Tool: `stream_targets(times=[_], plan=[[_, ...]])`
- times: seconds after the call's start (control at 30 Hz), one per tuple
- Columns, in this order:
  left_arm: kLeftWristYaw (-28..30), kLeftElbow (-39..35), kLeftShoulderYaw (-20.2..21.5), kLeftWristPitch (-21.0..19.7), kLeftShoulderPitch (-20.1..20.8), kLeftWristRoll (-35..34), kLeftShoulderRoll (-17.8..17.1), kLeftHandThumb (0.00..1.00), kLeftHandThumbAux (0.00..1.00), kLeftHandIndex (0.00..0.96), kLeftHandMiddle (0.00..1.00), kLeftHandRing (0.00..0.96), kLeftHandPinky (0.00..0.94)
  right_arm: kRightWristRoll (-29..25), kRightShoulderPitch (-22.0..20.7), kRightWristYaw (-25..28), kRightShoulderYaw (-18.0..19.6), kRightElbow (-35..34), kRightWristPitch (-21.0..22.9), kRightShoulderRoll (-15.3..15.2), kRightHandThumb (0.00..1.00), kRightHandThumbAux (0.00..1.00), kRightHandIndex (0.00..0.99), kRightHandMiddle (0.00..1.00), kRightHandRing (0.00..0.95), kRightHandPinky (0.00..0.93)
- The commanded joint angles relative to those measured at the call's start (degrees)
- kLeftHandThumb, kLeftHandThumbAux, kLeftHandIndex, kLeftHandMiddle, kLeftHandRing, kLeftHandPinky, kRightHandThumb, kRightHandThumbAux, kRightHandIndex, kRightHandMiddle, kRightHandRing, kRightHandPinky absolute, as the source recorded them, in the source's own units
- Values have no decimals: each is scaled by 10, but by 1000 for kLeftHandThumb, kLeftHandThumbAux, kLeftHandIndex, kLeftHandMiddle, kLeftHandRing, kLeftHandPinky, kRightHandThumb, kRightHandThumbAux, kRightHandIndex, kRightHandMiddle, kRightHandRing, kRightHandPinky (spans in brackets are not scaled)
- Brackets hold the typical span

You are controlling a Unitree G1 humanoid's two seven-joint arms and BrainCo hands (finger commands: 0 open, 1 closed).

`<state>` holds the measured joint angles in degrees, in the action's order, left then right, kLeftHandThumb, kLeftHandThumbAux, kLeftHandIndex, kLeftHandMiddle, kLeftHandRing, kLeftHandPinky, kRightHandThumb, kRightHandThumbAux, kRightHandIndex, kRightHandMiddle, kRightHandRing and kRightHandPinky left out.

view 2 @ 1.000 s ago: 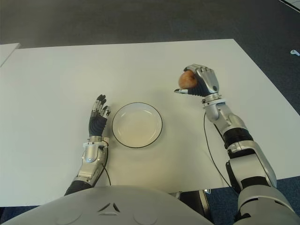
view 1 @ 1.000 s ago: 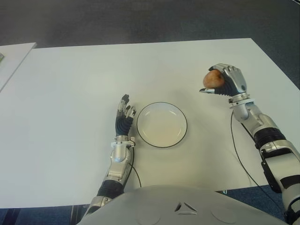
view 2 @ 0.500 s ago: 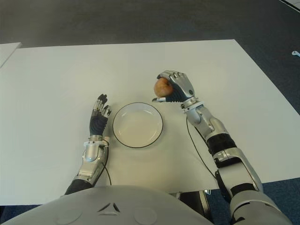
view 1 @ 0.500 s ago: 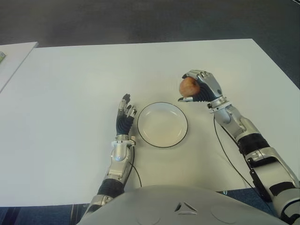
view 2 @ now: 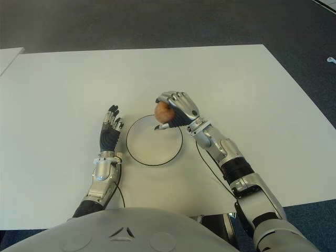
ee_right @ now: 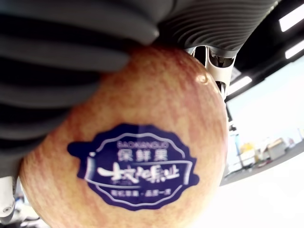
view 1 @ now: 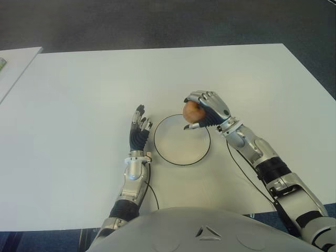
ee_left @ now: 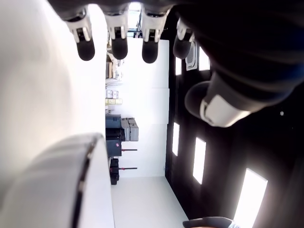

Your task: Put the apples into the plate.

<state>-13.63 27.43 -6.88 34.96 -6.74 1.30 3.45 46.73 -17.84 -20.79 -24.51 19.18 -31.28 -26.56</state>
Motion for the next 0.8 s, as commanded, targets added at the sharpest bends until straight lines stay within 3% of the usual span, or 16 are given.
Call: stream_targets(times=[0.03, 0.53, 0.8], plan=[[-6, 76, 5, -22, -43, -5, 45, 14, 600, 46, 79, 62, 36, 34, 13, -18, -20, -14, -12, 2, 451, 782, 785, 865, 844, 779], [-10, 81, 2, -20, -37, 4, 41, 12, 591, 60, 72, 52, 31, 64, 9, -8, -51, -12, -69, -18, 442, 775, 770, 851, 837, 752], [-14, 84, -1, -12, -37, 10, 41, 10, 584, 61, 69, 48, 24, 89, 11, -7, -60, -20, -72, -29, 433, 771, 755, 838, 827, 752]])
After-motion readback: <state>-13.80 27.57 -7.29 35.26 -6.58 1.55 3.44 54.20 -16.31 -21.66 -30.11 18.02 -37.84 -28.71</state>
